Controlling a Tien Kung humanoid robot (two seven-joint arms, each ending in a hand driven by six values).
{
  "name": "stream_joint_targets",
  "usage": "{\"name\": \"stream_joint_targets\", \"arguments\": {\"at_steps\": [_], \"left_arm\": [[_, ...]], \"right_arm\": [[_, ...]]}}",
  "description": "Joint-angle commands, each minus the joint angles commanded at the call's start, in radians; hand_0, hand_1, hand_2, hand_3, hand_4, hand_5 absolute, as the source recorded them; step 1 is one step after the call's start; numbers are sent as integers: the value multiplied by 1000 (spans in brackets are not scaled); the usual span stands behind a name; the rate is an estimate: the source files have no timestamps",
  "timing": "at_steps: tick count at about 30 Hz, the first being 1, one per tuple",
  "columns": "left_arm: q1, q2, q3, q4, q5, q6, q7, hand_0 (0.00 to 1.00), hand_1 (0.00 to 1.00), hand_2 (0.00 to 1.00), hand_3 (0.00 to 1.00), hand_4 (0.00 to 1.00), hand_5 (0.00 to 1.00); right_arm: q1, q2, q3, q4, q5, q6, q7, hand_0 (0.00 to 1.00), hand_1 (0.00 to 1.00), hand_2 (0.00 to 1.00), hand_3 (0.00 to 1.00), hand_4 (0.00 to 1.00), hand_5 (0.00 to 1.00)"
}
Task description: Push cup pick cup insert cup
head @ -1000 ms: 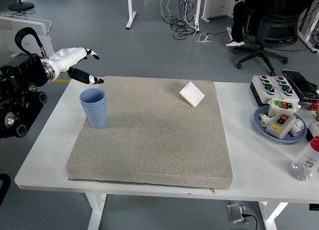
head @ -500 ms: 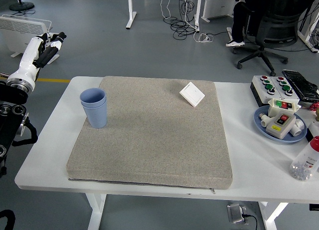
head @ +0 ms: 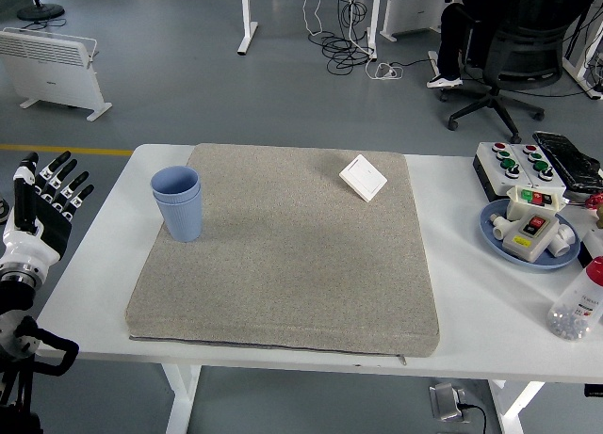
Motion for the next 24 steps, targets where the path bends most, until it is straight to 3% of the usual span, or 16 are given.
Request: {"name": "stream_joint_targets", "arguments": {"at_steps": [4, 7, 13, 24], "left_arm": [[62, 0, 37, -13, -151, -11, -29, 817, 830, 879, 766, 585, 998], [84, 0, 90, -10, -183, -24, -59, 817, 830, 879, 766, 585, 998], [85, 0, 159, 9, -194, -16, -98, 839, 861, 918, 809, 590, 998], [91, 0, 175, 26, -157, -1, -101, 847, 869, 921, 826, 594, 998]], "right_arm": [[-4, 2, 4, 0, -5, 1, 0, 763, 669, 689, 568, 108, 467], [-5, 2, 8, 0, -11, 1, -1, 763, 669, 689, 568, 108, 467], [-8, 2, 9, 0, -19, 1, -2, 762, 669, 689, 568, 108, 468], [-9, 2, 7, 0, -16, 1, -1, 762, 669, 688, 568, 107, 467]]}}
